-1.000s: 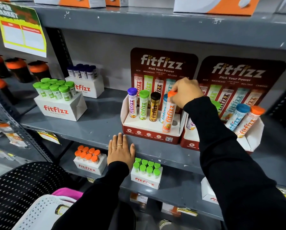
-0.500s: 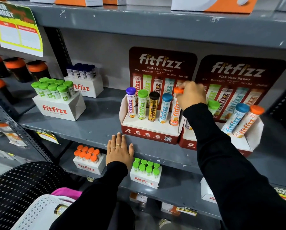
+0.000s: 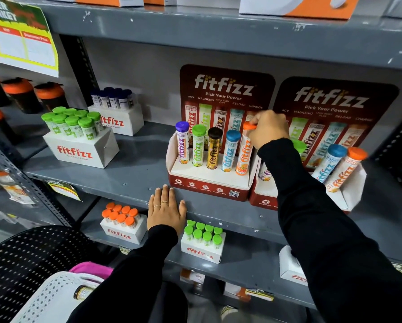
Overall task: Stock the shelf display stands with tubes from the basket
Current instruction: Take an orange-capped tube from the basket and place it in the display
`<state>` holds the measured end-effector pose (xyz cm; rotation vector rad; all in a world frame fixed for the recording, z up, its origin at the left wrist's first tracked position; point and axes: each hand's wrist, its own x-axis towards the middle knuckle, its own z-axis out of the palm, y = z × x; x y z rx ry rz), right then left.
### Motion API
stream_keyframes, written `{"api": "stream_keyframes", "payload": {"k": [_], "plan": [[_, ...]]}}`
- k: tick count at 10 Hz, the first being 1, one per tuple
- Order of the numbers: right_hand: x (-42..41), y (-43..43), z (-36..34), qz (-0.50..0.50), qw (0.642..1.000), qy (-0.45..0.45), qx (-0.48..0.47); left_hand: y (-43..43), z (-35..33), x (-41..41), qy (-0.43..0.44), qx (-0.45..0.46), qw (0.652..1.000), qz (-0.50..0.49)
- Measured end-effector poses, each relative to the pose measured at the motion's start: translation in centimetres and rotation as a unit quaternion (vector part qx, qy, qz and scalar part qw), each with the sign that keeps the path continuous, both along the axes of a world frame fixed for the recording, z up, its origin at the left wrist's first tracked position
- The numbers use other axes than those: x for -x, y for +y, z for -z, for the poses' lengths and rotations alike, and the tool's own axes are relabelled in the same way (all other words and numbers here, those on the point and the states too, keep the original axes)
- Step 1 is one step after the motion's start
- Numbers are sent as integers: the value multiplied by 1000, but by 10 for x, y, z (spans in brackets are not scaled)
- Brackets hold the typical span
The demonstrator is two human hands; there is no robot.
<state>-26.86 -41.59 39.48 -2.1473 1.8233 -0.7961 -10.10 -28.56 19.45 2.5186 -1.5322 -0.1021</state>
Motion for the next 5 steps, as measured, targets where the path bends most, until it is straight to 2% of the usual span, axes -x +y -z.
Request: {"api": "stream_keyframes", "payload": {"k": [5], "plan": [[8,-7,3,23,999,21,14,0,-2,0,-3,-7,1000,2]]}}
